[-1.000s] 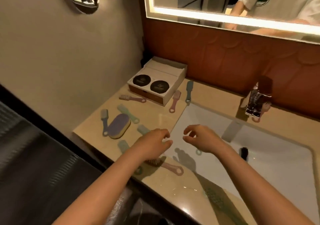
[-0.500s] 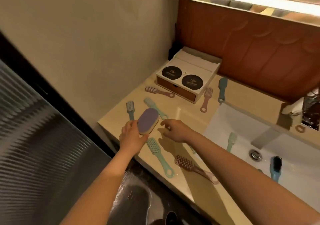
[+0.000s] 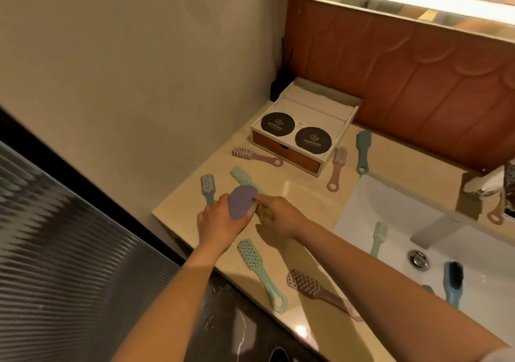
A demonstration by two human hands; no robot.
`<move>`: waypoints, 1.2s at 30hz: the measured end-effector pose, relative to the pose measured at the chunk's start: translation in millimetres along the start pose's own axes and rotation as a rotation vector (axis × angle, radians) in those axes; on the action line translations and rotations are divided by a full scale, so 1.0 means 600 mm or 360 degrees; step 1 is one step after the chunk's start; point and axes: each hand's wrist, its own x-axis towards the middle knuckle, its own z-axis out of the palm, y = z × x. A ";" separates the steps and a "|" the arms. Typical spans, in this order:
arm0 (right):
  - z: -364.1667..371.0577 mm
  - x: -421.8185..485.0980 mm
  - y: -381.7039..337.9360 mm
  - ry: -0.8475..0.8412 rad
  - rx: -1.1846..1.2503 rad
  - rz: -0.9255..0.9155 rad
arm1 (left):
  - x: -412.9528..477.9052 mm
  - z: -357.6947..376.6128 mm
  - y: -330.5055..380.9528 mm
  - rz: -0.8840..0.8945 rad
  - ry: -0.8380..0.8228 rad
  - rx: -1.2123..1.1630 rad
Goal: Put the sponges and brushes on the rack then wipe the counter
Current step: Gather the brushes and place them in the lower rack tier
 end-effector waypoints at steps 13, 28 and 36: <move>-0.128 -0.142 0.037 0.0521 0.0377 -0.0295 | -0.046 -0.076 0.153 -0.0481 -0.0986 -0.1747; -0.198 -0.377 0.164 0.1040 0.1369 0.0393 | -0.123 0.004 0.393 0.0150 -0.1252 -0.1202; -0.212 -0.484 0.245 0.1224 0.1153 0.0587 | -0.205 0.090 0.500 0.0738 -0.0904 -0.0698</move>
